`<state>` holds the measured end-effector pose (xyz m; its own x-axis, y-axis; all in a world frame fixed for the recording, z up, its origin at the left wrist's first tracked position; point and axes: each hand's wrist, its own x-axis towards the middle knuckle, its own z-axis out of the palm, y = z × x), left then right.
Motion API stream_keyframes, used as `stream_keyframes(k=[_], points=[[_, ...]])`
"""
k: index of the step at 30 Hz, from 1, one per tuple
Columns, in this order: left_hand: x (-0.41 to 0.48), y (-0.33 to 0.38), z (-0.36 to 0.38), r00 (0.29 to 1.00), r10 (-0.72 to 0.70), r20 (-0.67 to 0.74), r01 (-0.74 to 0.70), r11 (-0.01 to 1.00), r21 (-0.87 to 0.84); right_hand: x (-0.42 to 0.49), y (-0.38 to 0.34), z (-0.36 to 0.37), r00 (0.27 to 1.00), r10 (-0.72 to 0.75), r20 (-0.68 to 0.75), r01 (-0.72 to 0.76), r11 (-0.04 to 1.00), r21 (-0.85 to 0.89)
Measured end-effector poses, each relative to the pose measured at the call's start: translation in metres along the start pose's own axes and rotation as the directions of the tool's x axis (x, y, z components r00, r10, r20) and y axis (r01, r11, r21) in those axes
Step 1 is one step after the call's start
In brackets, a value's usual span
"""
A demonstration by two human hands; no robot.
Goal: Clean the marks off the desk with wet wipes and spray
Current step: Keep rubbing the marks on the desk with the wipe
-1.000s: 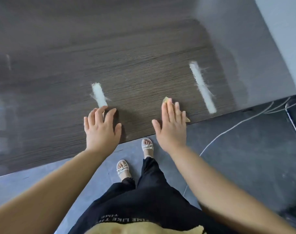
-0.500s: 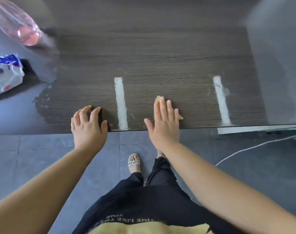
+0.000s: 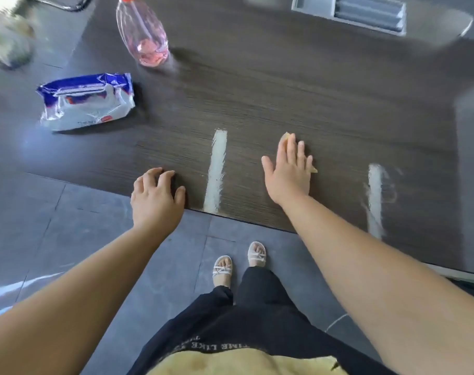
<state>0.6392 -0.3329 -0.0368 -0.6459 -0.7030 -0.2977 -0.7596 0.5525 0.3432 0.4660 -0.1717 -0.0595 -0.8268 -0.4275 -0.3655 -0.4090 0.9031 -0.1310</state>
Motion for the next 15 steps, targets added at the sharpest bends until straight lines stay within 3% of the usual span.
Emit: stream_keyframes(k=[2,3,5,7,8,10,13,15], points=[[0.002,-0.003,0.000,1.000,-0.010,-0.016,0.010,1.000,-0.010,-0.020,-0.038,0.018,0.976,-0.219,0.010,0.219,0.975,-0.042],[0.003,-0.004,-0.002,0.999,-0.023,-0.022,0.022,1.000,-0.019,-0.034,-0.053,0.025,0.911,-0.409,0.061,0.412,0.908,-0.071],[0.007,-0.003,-0.006,0.997,-0.062,-0.034,0.060,0.997,-0.054,-0.052,-0.068,0.031,0.675,-0.695,0.247,0.735,0.662,-0.147],[0.013,-0.001,-0.011,0.994,-0.100,-0.040,0.096,0.991,-0.098,-0.030,-0.061,0.020,0.508,-0.794,0.335,0.861,0.479,-0.170],[0.015,0.001,-0.013,0.993,-0.112,-0.033,0.108,0.988,-0.114,-0.010,-0.055,0.011,0.500,-0.804,0.323,0.866,0.471,-0.167],[0.021,0.004,-0.016,0.990,-0.137,-0.006,0.136,0.983,-0.125,0.041,-0.041,-0.012,0.626,-0.733,0.266,0.778,0.611,-0.149],[0.031,0.011,-0.019,0.989,-0.150,0.013,0.150,0.983,-0.107,0.109,-0.023,-0.043,0.915,-0.388,0.108,0.401,0.904,-0.152],[0.041,0.016,-0.023,0.984,-0.176,0.007,0.176,0.980,-0.093,0.119,-0.039,-0.039,0.966,-0.258,0.022,0.257,0.948,-0.187]])
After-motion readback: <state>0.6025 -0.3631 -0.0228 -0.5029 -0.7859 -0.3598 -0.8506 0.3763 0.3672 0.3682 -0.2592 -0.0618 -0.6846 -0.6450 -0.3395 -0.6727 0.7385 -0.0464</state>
